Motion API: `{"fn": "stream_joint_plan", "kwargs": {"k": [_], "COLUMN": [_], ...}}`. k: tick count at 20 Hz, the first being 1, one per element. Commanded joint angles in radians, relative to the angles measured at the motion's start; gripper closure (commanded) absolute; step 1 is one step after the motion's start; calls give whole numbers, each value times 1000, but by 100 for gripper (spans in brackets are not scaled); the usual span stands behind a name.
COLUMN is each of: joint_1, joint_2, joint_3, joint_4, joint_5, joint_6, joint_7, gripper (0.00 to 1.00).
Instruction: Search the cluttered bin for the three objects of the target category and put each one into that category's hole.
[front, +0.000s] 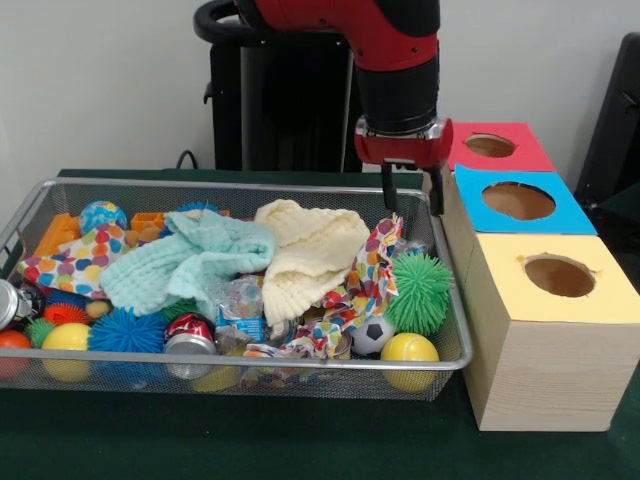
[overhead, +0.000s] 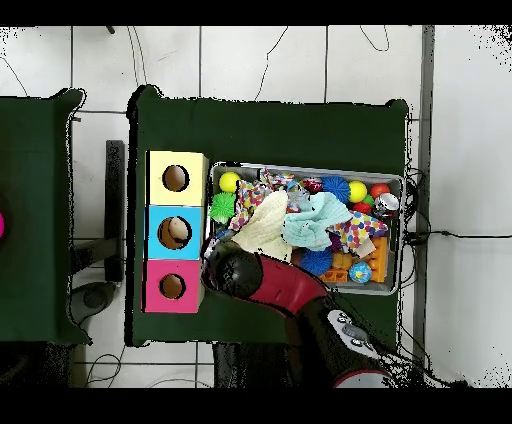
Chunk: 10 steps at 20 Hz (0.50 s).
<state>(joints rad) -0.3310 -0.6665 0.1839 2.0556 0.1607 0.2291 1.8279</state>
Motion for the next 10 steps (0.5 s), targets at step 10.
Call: {"fn": "stream_joint_plan", "kwargs": {"k": [10], "joint_1": [168], "joint_2": [-13], "joint_3": [-288], "joint_4": [-194], "joint_5": [24], "joint_6": [95], "joint_7": [189], "gripper": [0]}}
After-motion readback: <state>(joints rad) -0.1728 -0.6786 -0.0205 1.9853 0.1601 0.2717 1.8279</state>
